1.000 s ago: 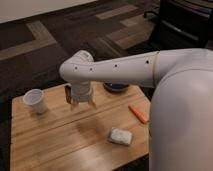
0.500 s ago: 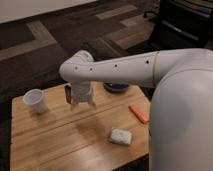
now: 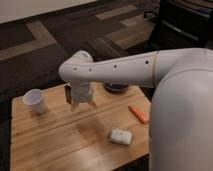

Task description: Place the white sponge in the ceramic bowl

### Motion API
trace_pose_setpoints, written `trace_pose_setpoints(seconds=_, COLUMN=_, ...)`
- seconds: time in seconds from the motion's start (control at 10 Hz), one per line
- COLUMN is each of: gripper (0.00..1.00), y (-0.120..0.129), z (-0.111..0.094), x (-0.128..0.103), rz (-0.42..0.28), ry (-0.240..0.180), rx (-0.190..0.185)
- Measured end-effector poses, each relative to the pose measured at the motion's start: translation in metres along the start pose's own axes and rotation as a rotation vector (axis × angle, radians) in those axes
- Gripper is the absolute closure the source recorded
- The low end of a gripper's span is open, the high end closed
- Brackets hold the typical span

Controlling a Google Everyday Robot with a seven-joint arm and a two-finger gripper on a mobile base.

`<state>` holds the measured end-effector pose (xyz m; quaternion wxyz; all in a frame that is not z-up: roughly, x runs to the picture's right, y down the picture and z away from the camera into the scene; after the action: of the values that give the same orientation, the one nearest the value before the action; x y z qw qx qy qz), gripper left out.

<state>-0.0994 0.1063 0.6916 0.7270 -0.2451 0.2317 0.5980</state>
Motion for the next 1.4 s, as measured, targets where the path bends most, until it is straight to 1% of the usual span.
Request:
trace_pose_setpoints(seconds=0.2, gripper=0.35, y=-0.006, z=-0.009, x=0.016, rz=-0.101, ry=-0.031, rx=0.058)
trace_pose_setpoints(seconds=0.3, gripper=0.35, y=-0.011, z=-0.009, x=0.024, rz=-0.128, ry=-0.033, rx=0.068)
trace_pose_setpoints(seconds=0.5, gripper=0.35, y=-0.025, z=-0.001, x=0.041, rz=-0.201, ry=-0.034, rx=0.06)
trace_pose_setpoints(seconds=0.7, gripper=0.35, y=-0.044, z=0.007, x=0.053, rz=-0.303, ry=-0.044, rx=0.022)
trace_pose_setpoints(seconds=0.8, gripper=0.35, y=-0.054, z=0.008, x=0.055, rz=-0.351, ry=-0.051, rx=0.01)
trace_pose_setpoints(seconds=0.9, gripper=0.35, y=-0.066, z=0.008, x=0.059, rz=-0.428, ry=-0.058, rx=-0.004)
trace_pose_setpoints(seconds=1.0, gripper=0.35, y=-0.079, z=0.009, x=0.065, rz=-0.523, ry=-0.052, rx=-0.023)
trace_pose_setpoints(seconds=1.1, gripper=0.35, y=-0.092, z=0.012, x=0.071, rz=-0.615, ry=-0.037, rx=-0.031)
trace_pose_setpoints(seconds=1.2, gripper=0.35, y=-0.111, z=0.018, x=0.08, rz=-0.74, ry=0.008, rx=-0.03)
trace_pose_setpoints(seconds=1.3, gripper=0.35, y=-0.13, z=0.024, x=0.087, rz=-0.855, ry=0.043, rx=-0.03)
trace_pose_setpoints(seconds=1.4, gripper=0.35, y=-0.142, z=0.027, x=0.091, rz=-0.919, ry=0.063, rx=-0.032)
